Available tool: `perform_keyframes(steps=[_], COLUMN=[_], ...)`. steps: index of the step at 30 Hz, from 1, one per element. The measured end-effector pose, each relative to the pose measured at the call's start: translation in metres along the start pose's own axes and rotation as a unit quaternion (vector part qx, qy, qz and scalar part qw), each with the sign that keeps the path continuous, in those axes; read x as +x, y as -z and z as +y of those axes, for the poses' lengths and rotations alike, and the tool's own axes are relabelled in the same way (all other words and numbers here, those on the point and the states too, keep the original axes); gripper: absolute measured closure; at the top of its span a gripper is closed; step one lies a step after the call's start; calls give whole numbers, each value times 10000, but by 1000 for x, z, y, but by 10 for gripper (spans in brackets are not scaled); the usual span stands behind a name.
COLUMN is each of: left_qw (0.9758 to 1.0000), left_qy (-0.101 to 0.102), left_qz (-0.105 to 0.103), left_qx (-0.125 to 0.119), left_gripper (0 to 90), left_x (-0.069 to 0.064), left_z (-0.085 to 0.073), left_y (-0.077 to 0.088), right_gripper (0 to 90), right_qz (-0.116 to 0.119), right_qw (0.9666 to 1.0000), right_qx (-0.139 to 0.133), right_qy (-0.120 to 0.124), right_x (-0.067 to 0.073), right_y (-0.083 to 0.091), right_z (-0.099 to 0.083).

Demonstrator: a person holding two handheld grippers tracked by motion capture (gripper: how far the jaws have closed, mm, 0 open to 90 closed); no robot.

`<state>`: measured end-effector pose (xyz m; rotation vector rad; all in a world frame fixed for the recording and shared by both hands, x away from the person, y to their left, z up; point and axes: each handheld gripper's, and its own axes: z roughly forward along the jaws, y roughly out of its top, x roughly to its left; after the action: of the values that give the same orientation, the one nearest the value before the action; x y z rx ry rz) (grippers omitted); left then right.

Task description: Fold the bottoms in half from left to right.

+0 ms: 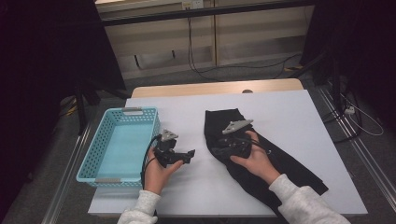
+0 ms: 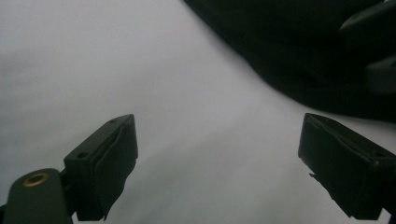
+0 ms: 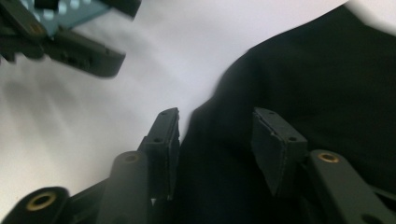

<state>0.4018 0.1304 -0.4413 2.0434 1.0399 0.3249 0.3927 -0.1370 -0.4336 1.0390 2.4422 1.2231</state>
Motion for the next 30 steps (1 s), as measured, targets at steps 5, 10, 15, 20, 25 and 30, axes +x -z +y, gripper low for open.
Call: perform_keyframes(steps=[5, 10, 15, 20, 25, 30], left_qw=[10000, 9999, 9997, 9994, 9991, 9992], left_qy=[2, -64, -111, -223, -283, -282], left_qz=[-43, -134, -195, -265, -307, -258], left_qx=[-39, 46, 63, 47, 73, 118], left_gripper=[102, 102, 103, 128, 247, 346], left_x=[-3, -5, -7, -11, -12, -10], left_z=[12, 23, 35, 43, 51, 55], left_y=[-10, -26, -40, -56, -70, -83], right_gripper=[418, 383, 340, 334, 331, 320], right_qz=[-610, -814, -1031, -1268, -1450, -1640], right_qw=[9979, 9959, 9922, 9884, 9842, 9800], right_qx=[-83, -64, -131, -158, -191, -190], right_qy=[-183, -396, -690, -825, -995, -1108], right_x=[-21, -38, -49, -54, -59, -60], right_y=[33, 52, 73, 93, 112, 128], right_z=[-8, -28, -48, -67, -84, -97])
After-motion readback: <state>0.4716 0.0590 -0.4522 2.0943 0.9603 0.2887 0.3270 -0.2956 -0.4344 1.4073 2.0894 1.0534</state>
